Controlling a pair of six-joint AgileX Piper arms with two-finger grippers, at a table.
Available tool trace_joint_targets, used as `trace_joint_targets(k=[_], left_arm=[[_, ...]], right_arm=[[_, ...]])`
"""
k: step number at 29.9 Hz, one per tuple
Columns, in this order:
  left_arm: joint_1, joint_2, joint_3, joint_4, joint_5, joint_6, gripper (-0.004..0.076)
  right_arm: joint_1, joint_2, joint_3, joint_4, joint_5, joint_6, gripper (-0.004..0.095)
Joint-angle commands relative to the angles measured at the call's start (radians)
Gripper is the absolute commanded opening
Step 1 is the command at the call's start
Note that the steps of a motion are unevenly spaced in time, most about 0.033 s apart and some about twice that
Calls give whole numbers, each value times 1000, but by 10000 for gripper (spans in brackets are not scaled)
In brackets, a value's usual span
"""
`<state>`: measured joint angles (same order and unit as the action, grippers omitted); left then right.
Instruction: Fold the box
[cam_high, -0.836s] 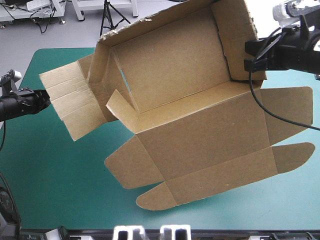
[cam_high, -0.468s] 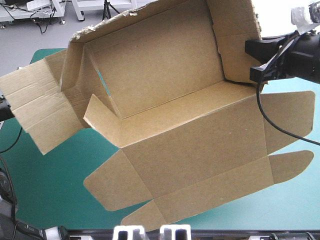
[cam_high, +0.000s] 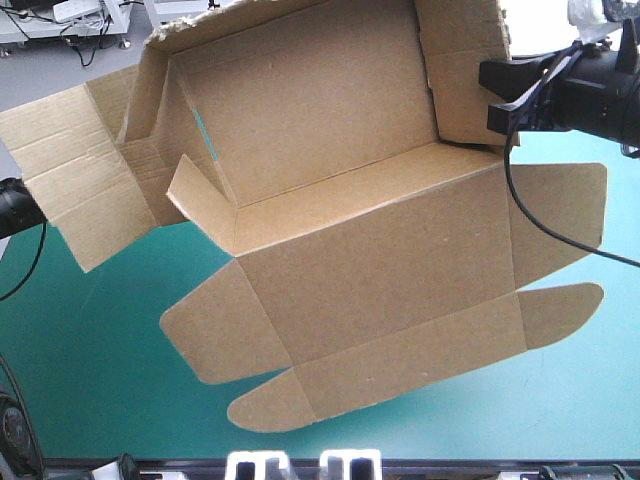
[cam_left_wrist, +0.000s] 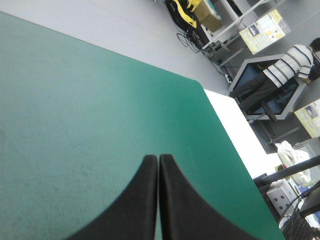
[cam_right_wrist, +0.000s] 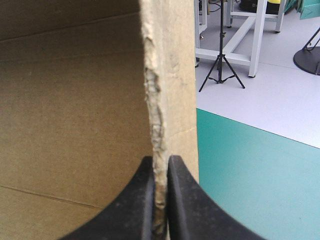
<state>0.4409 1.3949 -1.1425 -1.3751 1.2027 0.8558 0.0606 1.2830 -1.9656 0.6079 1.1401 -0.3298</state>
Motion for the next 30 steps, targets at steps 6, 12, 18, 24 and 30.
trace_joint_targets(k=[6,12,18,24,30], left_arm=[[-8,-137,-32,-142,101,-14,-5],[-39,-177,-32,-140,101,-31,-5],[-98,-199,-32,-140,97,-31,-6],[-100,-199,-32,-133,97,-31,-6],[-109,-199,-32,-129,97,-33,-4]], right_arm=[[2,47,-16,71,-136,-9,-16],[2,83,-7,101,-141,-24,-16],[2,100,16,100,-150,-43,-16],[2,108,74,100,-170,-67,-16],[2,114,132,100,-205,-76,-16]])
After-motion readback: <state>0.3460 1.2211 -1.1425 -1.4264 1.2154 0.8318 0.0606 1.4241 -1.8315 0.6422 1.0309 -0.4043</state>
